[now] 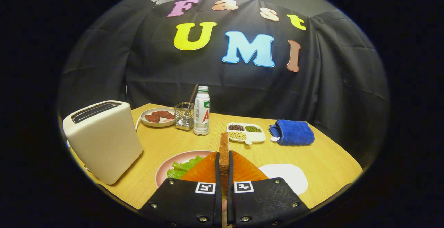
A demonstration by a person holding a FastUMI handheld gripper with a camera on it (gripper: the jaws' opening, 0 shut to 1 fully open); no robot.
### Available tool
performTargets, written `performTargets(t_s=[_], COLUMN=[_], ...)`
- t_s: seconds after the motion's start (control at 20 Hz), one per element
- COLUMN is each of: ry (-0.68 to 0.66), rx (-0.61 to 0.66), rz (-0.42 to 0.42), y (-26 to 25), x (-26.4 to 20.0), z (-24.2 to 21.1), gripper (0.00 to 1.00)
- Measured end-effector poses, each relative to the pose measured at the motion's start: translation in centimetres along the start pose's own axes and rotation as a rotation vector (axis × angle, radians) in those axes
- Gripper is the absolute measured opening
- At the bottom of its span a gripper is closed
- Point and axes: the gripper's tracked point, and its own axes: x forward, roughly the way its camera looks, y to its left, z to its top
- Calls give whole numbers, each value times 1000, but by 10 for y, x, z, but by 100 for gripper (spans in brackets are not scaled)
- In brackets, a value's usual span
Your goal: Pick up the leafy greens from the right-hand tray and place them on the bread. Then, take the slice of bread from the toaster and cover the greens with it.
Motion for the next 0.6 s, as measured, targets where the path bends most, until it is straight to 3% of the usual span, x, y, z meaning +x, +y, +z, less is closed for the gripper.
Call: performTargets(t_s=[0.6], ry=[74], rx=[-17], rz=[123], y=[52], x=[8], z=[-33], gripper=[5])
